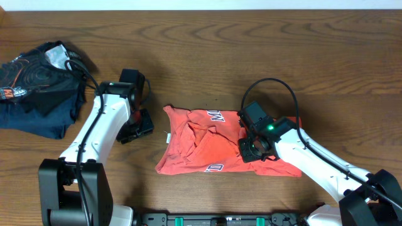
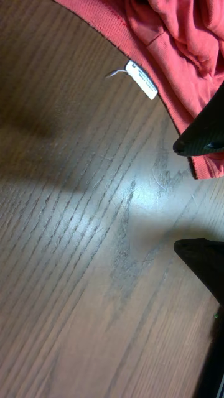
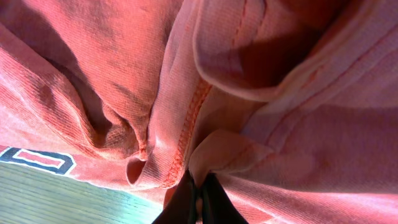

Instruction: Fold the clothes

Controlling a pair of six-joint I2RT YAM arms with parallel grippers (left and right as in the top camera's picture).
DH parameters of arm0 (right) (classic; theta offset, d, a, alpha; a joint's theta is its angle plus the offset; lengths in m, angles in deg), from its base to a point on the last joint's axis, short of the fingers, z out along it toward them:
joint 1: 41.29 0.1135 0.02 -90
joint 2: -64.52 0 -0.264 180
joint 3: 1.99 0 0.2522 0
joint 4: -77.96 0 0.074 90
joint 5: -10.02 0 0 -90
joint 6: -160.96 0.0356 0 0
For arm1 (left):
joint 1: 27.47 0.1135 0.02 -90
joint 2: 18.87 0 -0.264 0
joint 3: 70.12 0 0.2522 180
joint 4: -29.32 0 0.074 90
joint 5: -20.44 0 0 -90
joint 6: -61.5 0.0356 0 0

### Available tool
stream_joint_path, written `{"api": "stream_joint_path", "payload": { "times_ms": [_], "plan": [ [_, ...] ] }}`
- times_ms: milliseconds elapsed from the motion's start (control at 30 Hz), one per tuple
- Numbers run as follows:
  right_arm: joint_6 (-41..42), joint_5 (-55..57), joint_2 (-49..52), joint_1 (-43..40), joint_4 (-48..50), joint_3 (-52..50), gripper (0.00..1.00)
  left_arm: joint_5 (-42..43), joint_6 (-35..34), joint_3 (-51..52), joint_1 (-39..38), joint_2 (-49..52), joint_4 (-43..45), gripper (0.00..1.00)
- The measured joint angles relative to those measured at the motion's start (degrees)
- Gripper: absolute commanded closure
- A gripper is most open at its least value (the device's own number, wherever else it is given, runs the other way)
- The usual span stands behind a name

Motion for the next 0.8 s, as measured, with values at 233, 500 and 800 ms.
{"api": "stream_joint_path", "payload": {
  "times_ms": [233, 500, 800],
  "plan": [
    [-0.87, 0.24, 0.00, 0.00, 0.04, 0.00, 0.69, 0.00, 0.00, 0.00, 0.00, 0.00, -0.04, 0.55],
    [0.85, 5.05, -0.57, 0.00, -1.46, 0.00, 0.71, 0.00, 0.00, 0.00, 0.00, 0.00, -0.17, 0.55],
    [2.12, 9.55, -7.52, -1.01, -2.82, 0.55, 0.67, 0.00, 0.04, 0.00, 0.00, 0.00, -0.52, 0.49]
  ]
}}
